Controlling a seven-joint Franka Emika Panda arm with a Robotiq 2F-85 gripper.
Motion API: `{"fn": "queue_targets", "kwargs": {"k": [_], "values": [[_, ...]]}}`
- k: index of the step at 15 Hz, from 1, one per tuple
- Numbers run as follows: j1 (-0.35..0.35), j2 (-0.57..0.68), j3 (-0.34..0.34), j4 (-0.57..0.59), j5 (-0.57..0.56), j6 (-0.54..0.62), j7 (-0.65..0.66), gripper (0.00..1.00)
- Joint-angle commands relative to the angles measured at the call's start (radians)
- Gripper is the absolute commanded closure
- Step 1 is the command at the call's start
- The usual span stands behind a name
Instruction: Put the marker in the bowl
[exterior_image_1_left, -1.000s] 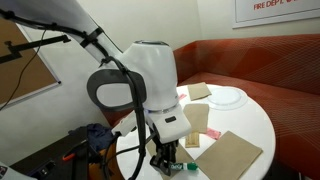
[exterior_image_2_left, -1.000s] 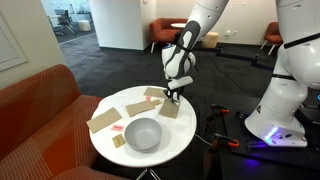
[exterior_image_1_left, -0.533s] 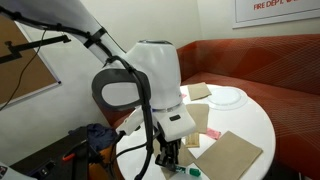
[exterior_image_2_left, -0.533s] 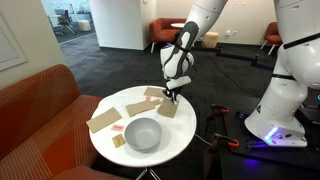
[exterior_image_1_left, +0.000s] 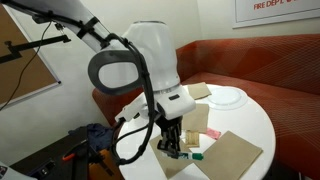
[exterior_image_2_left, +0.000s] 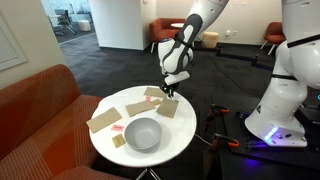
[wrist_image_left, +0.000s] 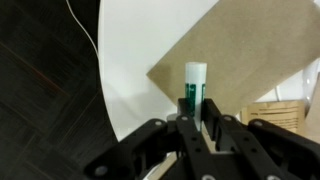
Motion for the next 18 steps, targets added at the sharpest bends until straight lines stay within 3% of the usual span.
{"fn": "queue_targets", "kwargs": {"k": [1,6,10,18], "values": [[0.036,-0.168,-0.027,-0.072,-0.066,-0.084,-0.055,0.95],[0.044,-0.307,0.002,-0.068,-0.23,-0.176,-0.115,0.95],[0.041,-0.39,0.062,-0.053,-0.317,-0.229,-0.203,0.95],[0.059,-0.442,0.195,-0.024,-0.305,-0.245,-0.423,0.95]]}}
